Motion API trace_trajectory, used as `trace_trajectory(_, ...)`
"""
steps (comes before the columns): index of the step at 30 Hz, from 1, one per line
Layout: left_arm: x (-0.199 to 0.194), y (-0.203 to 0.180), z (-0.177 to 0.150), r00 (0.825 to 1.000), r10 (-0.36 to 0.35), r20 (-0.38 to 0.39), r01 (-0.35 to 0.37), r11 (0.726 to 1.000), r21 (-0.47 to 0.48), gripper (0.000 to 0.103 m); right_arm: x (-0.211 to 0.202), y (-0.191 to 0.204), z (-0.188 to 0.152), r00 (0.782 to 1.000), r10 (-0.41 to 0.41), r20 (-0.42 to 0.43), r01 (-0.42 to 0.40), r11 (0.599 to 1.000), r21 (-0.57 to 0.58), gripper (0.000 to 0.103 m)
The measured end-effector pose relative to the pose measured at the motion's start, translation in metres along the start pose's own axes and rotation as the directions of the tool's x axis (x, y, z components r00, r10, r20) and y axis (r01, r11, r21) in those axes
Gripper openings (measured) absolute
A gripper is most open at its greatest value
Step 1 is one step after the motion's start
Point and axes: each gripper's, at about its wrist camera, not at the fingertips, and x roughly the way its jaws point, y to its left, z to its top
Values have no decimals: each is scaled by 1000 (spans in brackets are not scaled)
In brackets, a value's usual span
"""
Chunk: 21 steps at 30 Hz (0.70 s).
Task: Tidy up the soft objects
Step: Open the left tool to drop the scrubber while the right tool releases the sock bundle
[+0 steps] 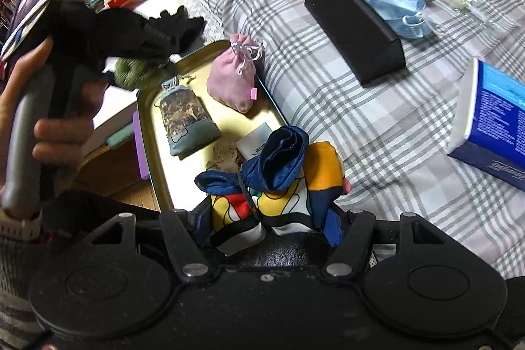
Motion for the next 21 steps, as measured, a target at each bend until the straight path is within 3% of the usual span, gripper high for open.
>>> trace_trajectory(6,29,-5,12,999,33,-11,-33,999,24,57,19,12,13,1000,-1,-26,1,1000,-28,64)
trace_trajectory(15,43,11,22,999,7,-42,-7,1000,7,58,45,43,39,999,3,-34,-6,996,-93,64)
trace_trajectory(19,41,10,23,999,-6,-40,7,1000,7,68,54,58,51,1000,13,-19,-15,992,-126,65)
trace_trajectory(21,41,9,22,1000,1,-30,0,1000,19,74,55,63,56,1000,11,-3,-12,991,-130,75)
